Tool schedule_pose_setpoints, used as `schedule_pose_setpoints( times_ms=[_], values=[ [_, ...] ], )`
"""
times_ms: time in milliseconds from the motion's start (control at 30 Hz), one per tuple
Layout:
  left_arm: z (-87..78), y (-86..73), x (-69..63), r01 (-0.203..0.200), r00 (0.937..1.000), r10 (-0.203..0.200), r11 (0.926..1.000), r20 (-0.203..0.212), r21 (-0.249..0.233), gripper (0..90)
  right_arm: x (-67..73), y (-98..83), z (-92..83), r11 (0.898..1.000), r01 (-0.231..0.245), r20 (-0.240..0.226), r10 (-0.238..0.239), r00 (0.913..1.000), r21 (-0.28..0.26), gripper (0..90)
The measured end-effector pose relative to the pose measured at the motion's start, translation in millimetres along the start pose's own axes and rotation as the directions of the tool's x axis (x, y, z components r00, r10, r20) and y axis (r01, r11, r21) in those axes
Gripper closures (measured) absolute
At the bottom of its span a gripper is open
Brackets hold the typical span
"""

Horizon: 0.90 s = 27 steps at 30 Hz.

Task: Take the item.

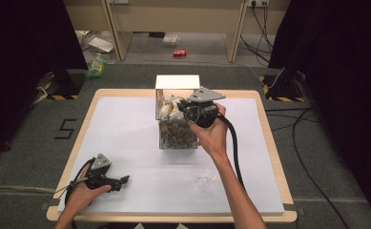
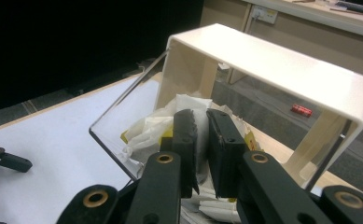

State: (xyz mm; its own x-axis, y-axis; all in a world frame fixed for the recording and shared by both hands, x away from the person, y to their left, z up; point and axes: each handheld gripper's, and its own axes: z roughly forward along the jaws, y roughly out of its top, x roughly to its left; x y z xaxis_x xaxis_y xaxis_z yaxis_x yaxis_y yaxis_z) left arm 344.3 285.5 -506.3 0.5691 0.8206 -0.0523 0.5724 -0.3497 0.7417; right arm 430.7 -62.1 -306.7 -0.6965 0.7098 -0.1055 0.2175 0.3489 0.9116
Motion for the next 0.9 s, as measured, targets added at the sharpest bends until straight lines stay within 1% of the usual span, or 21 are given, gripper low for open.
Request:
schedule_pose_setpoints(
  times_ms=[67, 233, 467, 600, 667, 800, 900],
  values=[
    [-0.1, -0.1, 0.1, 0.001, 1.0, -0.001, 1.0, 0.0, -0.001, 3.1, 0.3, 1.5, -6.1, 1.0, -0.006, -0.009, 0.006, 0.9999, -0.021, 82.4],
    [-0.1, -0.1, 0.1, 0.0, 1.0, 0.0, 1.0, 0.0, 0.0, 3.1, 0.1, 2.2, -12.2, 1.0, -0.007, -0.009, 0.006, 0.9999, -0.03, 82.4],
    [-0.1, -0.1, 0.0, 0.001, 1.0, -0.001, 1.0, 0.0, -0.001, 3.1, -0.7, 5.6, -28.4, 0.997, -0.013, -0.013, 0.012, 0.9998, -0.075, 82.4],
    [0.1, -0.1, -0.2, -0.001, 1.0, 0.001, 1.0, -0.001, -0.001, 3.1, -0.8, 9.3, -40.5, 0.995, -0.003, -0.005, 0.002, 1.0, -0.096, 82.4],
    [0.2, -0.1, -0.2, -0.003, 1.0, 0.003, 1.0, -0.002, -0.001, 3.1, -0.8, 10.0, -42.0, 0.995, 0.0, -0.003, 0.0, 1.0, -0.099, 82.4],
    [0.1, -0.1, -0.2, -0.003, 1.0, 0.003, 1.0, -0.002, 0.0, 3.1, 0.2, 15.4, -50.8, 0.993, 0.011, 0.003, -0.011, 0.9999, -0.12, 82.4],
    [0.2, 0.0, -0.2, -0.002, 1.0, 0.002, 1.0, -0.002, 0.0, 3.1, 1.1, 17.3, -54.0, 0.992, 0.011, 0.0, -0.011, 0.9999, -0.125, 82.4]
  ],
)
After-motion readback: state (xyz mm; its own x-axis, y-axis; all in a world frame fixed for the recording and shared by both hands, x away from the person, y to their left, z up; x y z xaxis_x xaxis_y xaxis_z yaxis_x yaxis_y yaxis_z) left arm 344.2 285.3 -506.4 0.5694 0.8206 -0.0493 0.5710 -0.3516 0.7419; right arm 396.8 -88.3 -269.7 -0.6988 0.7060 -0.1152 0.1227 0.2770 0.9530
